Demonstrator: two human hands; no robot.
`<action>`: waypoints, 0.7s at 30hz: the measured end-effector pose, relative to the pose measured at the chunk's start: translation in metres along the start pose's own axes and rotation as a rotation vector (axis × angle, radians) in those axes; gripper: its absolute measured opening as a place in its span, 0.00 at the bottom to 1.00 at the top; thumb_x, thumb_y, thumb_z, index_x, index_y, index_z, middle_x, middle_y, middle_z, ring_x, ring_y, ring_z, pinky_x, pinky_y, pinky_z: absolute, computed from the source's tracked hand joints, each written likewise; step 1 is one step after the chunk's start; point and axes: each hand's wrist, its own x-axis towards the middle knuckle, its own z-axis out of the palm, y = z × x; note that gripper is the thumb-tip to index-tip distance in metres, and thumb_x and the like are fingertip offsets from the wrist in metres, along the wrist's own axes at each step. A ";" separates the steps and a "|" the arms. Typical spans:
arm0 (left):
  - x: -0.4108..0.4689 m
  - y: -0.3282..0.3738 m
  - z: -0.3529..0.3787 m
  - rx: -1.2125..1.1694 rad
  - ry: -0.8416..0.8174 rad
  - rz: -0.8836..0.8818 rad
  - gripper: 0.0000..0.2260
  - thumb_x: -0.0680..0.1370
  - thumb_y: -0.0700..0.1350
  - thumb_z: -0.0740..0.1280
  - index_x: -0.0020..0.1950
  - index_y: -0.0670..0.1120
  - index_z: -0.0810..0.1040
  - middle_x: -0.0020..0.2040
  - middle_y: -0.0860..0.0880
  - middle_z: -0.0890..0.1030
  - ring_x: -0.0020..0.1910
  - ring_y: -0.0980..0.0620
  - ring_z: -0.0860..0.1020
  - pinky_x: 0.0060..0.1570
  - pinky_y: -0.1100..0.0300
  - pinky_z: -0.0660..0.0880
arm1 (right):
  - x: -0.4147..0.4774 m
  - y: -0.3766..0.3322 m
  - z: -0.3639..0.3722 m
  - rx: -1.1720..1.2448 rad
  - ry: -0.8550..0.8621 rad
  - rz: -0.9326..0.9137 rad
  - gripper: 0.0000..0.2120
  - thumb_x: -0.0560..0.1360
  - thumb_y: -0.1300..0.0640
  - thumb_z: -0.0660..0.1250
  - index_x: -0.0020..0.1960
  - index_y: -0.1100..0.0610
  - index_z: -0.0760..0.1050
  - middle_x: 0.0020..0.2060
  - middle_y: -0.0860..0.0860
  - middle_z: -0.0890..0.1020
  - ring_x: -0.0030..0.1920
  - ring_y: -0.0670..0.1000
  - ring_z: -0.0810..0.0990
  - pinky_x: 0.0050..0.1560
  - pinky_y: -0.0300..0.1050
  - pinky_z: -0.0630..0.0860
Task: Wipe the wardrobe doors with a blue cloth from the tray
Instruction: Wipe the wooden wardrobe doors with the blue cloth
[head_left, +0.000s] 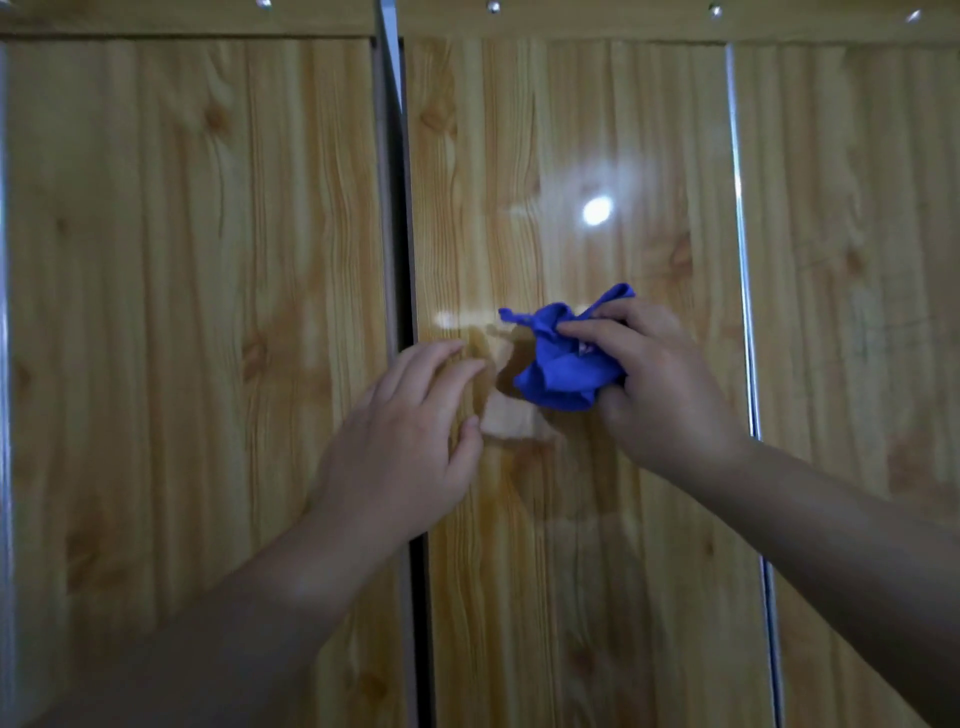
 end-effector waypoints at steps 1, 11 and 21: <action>0.008 -0.003 0.000 0.017 0.004 0.007 0.21 0.80 0.53 0.62 0.73 0.52 0.72 0.74 0.53 0.70 0.76 0.52 0.68 0.70 0.50 0.74 | 0.012 0.003 -0.001 -0.009 0.014 0.009 0.22 0.69 0.71 0.67 0.61 0.62 0.82 0.54 0.58 0.80 0.57 0.60 0.75 0.58 0.34 0.62; 0.036 -0.018 0.025 0.184 0.059 0.024 0.21 0.80 0.53 0.63 0.72 0.50 0.73 0.74 0.48 0.70 0.78 0.47 0.66 0.76 0.48 0.67 | 0.076 0.018 0.019 -0.082 0.080 0.085 0.22 0.71 0.67 0.66 0.65 0.59 0.80 0.57 0.56 0.79 0.61 0.59 0.74 0.61 0.48 0.71; 0.038 -0.030 0.043 0.226 0.183 0.141 0.24 0.76 0.53 0.63 0.68 0.42 0.76 0.72 0.40 0.74 0.75 0.38 0.70 0.75 0.41 0.67 | 0.013 -0.004 0.069 -0.115 0.045 -0.095 0.22 0.70 0.60 0.64 0.63 0.60 0.80 0.48 0.55 0.79 0.51 0.58 0.75 0.51 0.53 0.78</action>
